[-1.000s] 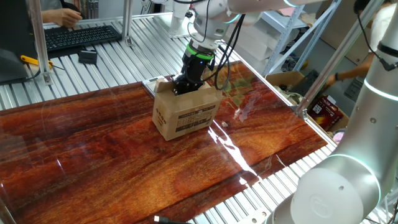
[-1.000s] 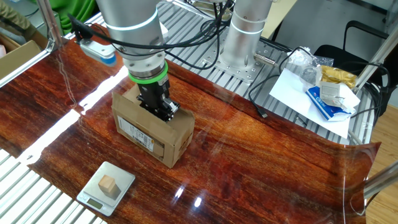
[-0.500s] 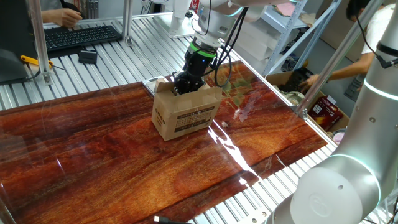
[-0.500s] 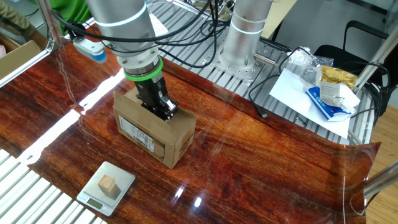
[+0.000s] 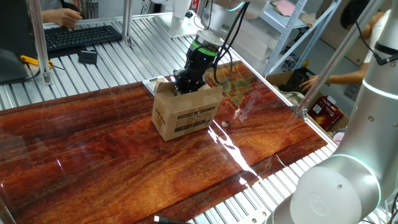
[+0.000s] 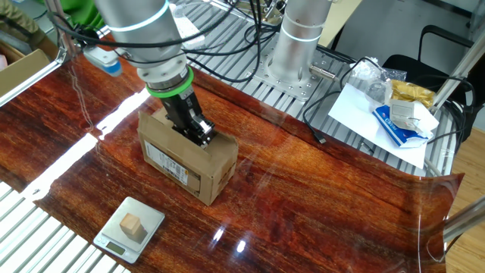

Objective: Open a box

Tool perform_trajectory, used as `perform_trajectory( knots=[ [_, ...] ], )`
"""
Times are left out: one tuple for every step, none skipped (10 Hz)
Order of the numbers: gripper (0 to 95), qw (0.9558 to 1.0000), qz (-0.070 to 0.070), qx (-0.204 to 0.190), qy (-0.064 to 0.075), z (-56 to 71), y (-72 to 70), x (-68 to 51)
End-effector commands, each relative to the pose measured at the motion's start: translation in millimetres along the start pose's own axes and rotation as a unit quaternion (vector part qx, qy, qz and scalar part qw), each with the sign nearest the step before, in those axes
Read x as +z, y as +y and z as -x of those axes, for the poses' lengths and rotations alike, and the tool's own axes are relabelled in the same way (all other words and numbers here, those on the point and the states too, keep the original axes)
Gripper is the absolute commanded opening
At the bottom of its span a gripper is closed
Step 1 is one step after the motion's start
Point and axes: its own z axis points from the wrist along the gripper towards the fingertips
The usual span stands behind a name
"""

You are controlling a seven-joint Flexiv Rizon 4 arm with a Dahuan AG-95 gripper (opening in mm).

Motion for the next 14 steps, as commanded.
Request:
perform_trajectory(
  knots=[
    [0.0, 1.0, 0.005, 0.004, 0.003, -1.6, 1.4, -1.5],
    [0.0, 1.0, 0.005, 0.005, 0.005, -2.1, 2.2, -2.3],
    [0.0, 0.9999, 0.006, 0.006, 0.007, -2.5, 2.8, -2.9],
    [0.0, 0.9999, 0.007, 0.008, 0.009, -3.0, 3.7, -3.6],
    [0.0, 0.9999, 0.007, 0.009, 0.01, -3.3, 4.4, -4.1],
    [0.0, 0.9998, 0.008, 0.011, 0.011, -3.8, 5.1, -4.7],
    [0.0, 0.9998, 0.009, 0.014, 0.013, -4.5, 6.6, -5.8],
    [0.0, 0.9997, 0.009, 0.016, 0.013, -5.0, 7.5, -6.5],
    [0.0, 0.9997, 0.01, 0.019, 0.015, -5.6, 8.5, -7.3],
    [0.0, 0.9995, 0.012, 0.022, 0.017, -6.5, 9.7, -8.5],
    [0.0, 0.9995, 0.013, 0.025, 0.018, -6.8, 10.4, -8.9],
    [0.0, 0.9992, 0.017, 0.031, 0.021, -7.7, 12.1, -9.9],
    [0.0, 0.999, 0.019, 0.034, 0.022, -8.3, 13.2, -10.5],
    [0.0, 0.9984, 0.028, 0.043, 0.024, -9.3, 14.9, -11.7]
  ],
)
